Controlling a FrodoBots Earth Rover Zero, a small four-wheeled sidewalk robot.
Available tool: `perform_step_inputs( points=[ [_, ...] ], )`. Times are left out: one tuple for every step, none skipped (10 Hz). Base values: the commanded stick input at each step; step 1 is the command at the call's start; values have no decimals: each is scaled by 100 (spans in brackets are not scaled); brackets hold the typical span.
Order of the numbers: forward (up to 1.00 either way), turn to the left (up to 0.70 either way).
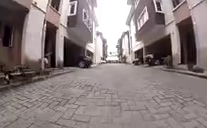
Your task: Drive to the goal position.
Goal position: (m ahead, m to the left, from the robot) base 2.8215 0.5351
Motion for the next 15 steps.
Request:
perform_step_inputs(
  points=[
    [70,0],
    [70,0],
    [70,0],
    [70,0],
    [70,0],
    [70,0],
    [70,0],
    [70,0],
    [70,0],
    [70,0],
    [70,0],
    [70,0],
    [70,0],
    [70,0],
    [70,0]
  ],
)
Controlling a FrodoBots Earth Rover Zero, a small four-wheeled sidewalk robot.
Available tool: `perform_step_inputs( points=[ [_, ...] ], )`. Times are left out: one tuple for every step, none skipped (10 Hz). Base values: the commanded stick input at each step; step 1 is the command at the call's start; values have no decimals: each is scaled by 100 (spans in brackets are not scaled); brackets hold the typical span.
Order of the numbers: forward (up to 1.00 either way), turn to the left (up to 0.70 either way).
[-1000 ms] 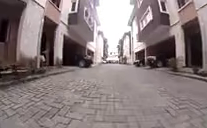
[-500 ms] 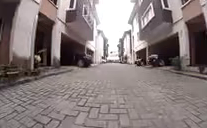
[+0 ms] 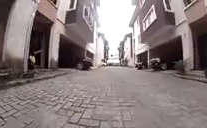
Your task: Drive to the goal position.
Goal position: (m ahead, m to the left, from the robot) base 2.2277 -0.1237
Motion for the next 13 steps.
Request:
perform_step_inputs(
  points=[
    [70,0],
    [70,0],
    [70,0],
    [70,0],
    [70,0],
    [70,0],
    [70,0],
    [70,0],
    [70,0],
    [70,0],
    [70,0],
    [70,0],
    [70,0]
  ],
)
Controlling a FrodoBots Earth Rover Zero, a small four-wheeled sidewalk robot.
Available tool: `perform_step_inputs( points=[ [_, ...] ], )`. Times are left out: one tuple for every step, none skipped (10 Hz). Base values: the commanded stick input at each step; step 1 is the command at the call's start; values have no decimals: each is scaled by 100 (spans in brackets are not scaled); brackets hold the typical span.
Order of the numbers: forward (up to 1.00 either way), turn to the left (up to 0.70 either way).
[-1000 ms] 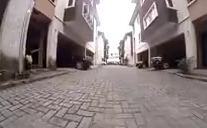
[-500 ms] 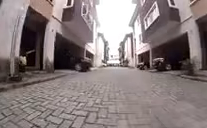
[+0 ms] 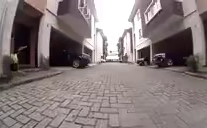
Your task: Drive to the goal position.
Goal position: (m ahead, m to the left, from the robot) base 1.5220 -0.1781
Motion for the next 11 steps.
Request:
perform_step_inputs(
  points=[
    [70,0],
    [70,0],
    [70,0],
    [70,0],
    [70,0],
    [70,0],
    [70,0],
    [70,0],
    [70,0],
    [70,0],
    [70,0]
  ],
)
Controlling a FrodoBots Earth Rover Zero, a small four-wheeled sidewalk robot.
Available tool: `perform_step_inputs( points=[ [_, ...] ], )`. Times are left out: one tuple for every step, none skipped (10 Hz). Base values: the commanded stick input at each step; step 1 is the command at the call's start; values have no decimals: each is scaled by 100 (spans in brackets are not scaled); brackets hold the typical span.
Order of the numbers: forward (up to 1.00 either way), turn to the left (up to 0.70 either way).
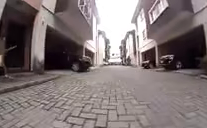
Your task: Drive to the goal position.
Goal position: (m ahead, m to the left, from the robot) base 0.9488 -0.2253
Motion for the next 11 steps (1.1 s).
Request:
perform_step_inputs(
  points=[
    [70,0],
    [70,-5],
    [70,-13],
    [70,-22],
    [70,-30],
    [70,-24],
    [70,0],
    [70,0],
    [70,0],
    [70,0],
    [70,0]
  ],
)
